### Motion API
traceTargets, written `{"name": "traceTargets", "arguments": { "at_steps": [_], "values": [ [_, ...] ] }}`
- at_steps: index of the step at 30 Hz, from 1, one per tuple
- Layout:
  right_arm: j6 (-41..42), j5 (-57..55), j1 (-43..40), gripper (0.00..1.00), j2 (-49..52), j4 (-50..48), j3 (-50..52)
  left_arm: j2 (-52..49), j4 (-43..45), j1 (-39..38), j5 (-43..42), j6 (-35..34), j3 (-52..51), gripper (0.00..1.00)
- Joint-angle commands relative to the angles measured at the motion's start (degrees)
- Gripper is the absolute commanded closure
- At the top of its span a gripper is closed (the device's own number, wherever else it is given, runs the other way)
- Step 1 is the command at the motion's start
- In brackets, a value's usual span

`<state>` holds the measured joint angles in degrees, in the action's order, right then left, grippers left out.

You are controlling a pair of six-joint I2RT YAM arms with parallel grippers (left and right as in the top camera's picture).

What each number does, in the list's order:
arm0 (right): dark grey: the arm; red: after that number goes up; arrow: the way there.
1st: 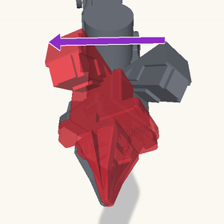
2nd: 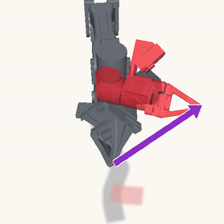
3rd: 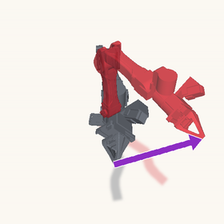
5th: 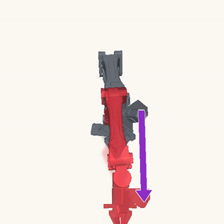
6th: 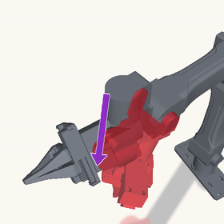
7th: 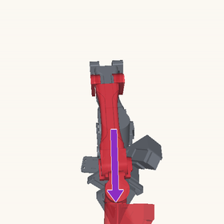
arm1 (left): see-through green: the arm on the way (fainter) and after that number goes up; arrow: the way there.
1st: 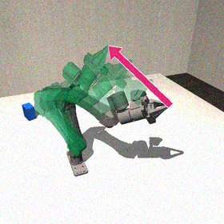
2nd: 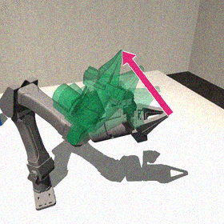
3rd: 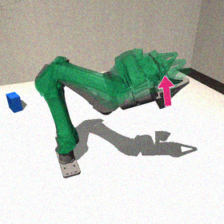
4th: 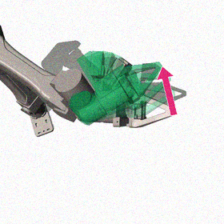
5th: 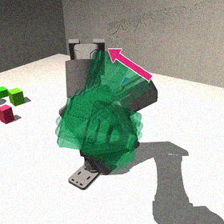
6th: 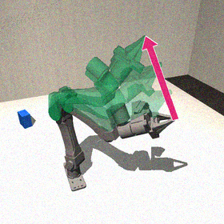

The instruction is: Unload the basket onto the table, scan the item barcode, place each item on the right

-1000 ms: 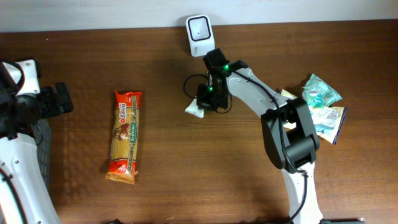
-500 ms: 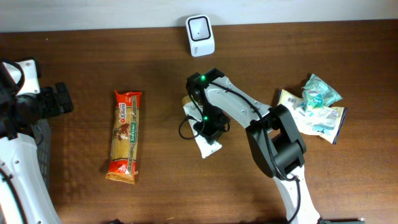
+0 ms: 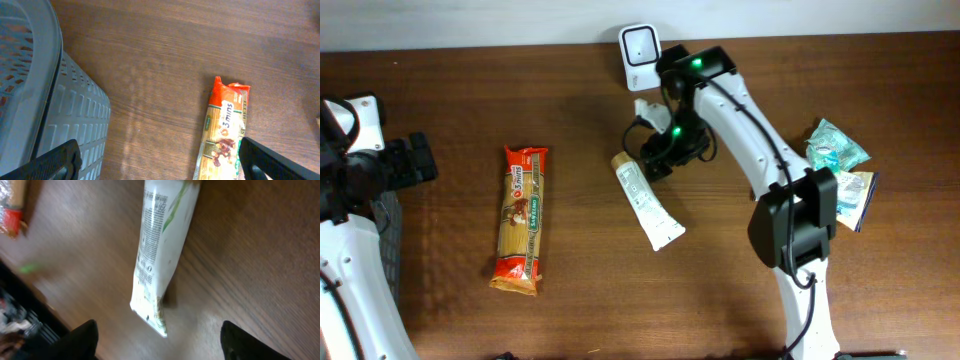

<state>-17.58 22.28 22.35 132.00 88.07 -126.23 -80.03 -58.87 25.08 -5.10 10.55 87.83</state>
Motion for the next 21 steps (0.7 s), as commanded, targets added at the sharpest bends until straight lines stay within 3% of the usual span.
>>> {"name": "traceTargets", "arguments": {
  "at_steps": [1,4,8,14,17,19,21],
  "values": [
    [-1.9,5.4,-1.5,0.21,-0.3,-3.0,7.0,0.3,0.1,-0.1,0.0,0.9,0.0,0.01],
    [1.4,5.8,-1.5,0.31,-0.3,-9.4,13.2,0.3,0.1,-0.1,0.0,0.9,0.0,0.01],
    [3.1,7.3,-2.6,0.32,-3.1,-12.7,10.6,0.3,0.1,-0.1,0.0,0.9,0.0,0.01],
    [4.9,2.6,-6.3,0.3,-17.3,-9.5,7.9,0.3,0.1,-0.1,0.0,0.9,0.0,0.01],
    [6.1,-0.5,-6.1,0.22,-17.1,-5.7,9.0,0.3,0.1,-0.1,0.0,0.9,0.0,0.01],
    [6.1,-0.3,-6.1,0.01,-16.0,-7.7,12.4,0.3,0.1,-0.1,0.0,0.9,0.0,0.01],
    [6.1,3.5,-5.8,0.01,-13.8,-13.5,18.2,0.3,0.1,-0.1,0.0,0.9,0.0,0.01]
  ]
}}
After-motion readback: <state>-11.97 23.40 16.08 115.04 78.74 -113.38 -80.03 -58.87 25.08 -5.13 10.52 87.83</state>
